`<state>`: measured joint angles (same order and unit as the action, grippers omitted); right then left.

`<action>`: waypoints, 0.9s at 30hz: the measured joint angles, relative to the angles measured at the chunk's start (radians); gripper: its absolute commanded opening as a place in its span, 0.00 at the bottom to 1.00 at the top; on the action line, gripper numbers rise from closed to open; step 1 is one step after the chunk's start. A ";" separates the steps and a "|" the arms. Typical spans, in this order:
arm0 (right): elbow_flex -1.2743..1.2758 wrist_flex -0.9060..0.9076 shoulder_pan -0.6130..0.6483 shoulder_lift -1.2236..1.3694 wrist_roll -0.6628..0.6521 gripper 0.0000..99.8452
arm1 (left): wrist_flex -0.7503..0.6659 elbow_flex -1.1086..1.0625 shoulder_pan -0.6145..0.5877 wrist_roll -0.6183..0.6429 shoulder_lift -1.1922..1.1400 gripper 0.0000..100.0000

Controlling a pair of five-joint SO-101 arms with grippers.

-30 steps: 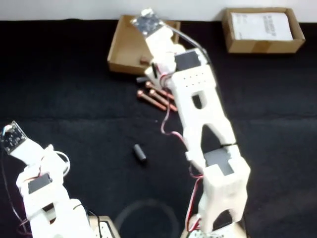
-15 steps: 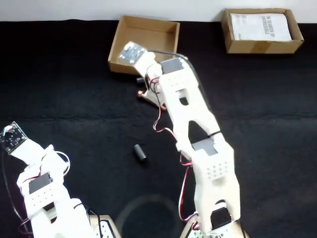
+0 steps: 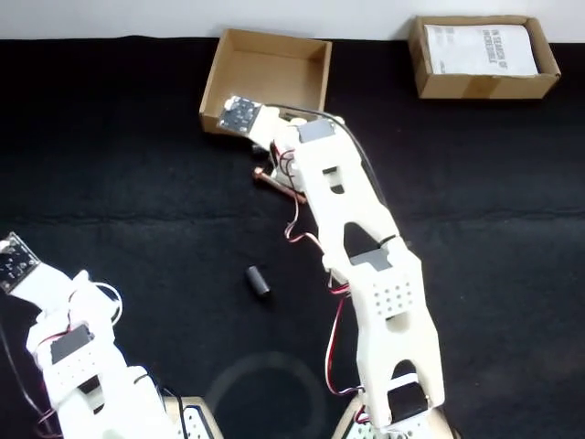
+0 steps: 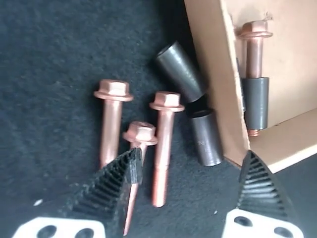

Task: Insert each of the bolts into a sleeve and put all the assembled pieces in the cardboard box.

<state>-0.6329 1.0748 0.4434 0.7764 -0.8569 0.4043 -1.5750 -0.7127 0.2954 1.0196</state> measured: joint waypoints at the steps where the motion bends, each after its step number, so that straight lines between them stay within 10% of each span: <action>1: -0.003 -0.014 -0.003 0.008 -0.003 0.29 | -0.017 -0.008 0.000 0.000 0.000 0.01; 27: -0.715 0.144 -0.020 0.535 -0.003 0.29 | -0.048 -0.100 -0.035 0.000 0.180 0.01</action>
<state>-1.3479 1.2190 0.4235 1.3119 -0.8600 0.3567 -1.6747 -0.7480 0.2954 1.1991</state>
